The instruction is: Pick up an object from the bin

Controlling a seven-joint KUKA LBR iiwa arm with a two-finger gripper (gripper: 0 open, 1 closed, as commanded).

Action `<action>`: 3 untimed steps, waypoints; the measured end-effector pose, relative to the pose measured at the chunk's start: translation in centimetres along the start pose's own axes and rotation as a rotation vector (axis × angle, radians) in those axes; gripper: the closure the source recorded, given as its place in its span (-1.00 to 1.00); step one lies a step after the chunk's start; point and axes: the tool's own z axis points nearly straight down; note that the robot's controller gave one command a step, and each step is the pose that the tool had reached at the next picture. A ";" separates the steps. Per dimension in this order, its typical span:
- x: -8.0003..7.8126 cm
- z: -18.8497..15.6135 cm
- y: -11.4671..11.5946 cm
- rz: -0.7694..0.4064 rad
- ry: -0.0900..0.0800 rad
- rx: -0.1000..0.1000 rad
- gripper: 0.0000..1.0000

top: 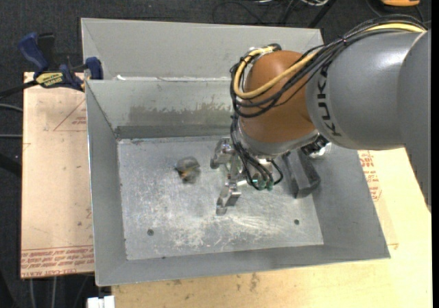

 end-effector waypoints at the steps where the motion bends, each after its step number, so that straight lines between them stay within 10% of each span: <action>1: -0.2 -0.4 0.0 0.002 -0.008 -0.001 -1.00; 2: -5.1 3.1 0.0 -0.019 -0.015 -0.001 -1.00; 3: -6.0 5.2 0.8 -0.021 -0.011 0.000 -1.00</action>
Offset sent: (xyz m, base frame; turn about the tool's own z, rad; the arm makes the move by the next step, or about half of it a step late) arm 0.0604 -0.0012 -0.0442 -0.0254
